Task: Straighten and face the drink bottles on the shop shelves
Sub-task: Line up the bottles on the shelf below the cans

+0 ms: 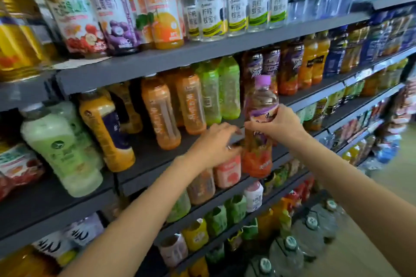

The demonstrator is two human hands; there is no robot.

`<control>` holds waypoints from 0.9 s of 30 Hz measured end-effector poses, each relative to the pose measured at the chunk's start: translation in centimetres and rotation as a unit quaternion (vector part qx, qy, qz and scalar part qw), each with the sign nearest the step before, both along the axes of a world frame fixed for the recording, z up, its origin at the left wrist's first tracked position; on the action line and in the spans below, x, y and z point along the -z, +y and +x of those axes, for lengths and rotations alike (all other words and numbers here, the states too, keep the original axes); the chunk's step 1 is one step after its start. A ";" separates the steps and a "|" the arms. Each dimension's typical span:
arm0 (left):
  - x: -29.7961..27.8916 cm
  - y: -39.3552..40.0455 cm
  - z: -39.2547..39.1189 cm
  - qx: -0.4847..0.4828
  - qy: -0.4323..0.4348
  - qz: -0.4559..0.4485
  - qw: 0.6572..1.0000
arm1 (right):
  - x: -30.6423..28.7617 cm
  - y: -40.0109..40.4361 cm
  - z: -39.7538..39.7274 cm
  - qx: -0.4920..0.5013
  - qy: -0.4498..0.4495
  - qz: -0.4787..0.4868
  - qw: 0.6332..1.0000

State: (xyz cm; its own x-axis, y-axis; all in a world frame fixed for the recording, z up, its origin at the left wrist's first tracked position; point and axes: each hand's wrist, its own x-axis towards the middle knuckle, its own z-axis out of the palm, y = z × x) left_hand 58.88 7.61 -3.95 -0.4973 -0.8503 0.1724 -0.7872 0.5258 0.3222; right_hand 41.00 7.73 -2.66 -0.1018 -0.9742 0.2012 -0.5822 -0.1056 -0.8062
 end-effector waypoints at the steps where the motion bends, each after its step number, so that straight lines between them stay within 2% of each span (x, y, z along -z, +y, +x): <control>1: 0.0 -1.9 -0.6 0.004 -0.011 -0.019 1.000 | -0.1 -1.4 -1.8 0.020 0.036 -0.004 0.999; 5: 0.7 -7.8 -3.5 -0.031 0.047 -0.062 0.996 | -1.4 -6.5 -8.6 0.112 0.103 -0.053 0.987; 8: 1.0 -10.8 -6.3 -0.017 0.013 -0.049 0.999 | -2.3 -10.4 -12.0 0.142 0.083 -0.085 0.983; 14: 1.6 -13.9 -10.0 -0.102 -0.090 0.045 0.990 | -2.1 -17.5 -12.4 0.048 0.075 -0.093 0.992; 20: 2.3 -13.5 -11.7 -0.193 -0.135 0.022 0.972 | -2.3 -21.4 -9.8 -0.007 0.068 -0.048 0.996; 25: 3.6 -12.7 -13.4 -0.275 -0.143 -0.005 0.951 | -0.6 -21.4 -9.7 -0.004 -0.019 -0.068 0.997; 27: 4.3 -12.0 -13.7 -0.277 -0.161 0.016 0.947 | 0.7 -19.8 -9.8 0.018 -0.099 -0.147 0.984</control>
State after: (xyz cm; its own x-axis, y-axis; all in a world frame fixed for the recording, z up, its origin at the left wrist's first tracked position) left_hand 45.19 -4.39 -8.22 0.0039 -0.9984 0.0567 -0.9996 -0.0024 0.0267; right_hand 31.21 -12.10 -3.41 -0.2002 -0.8716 0.4474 -0.4244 -0.3344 -0.8415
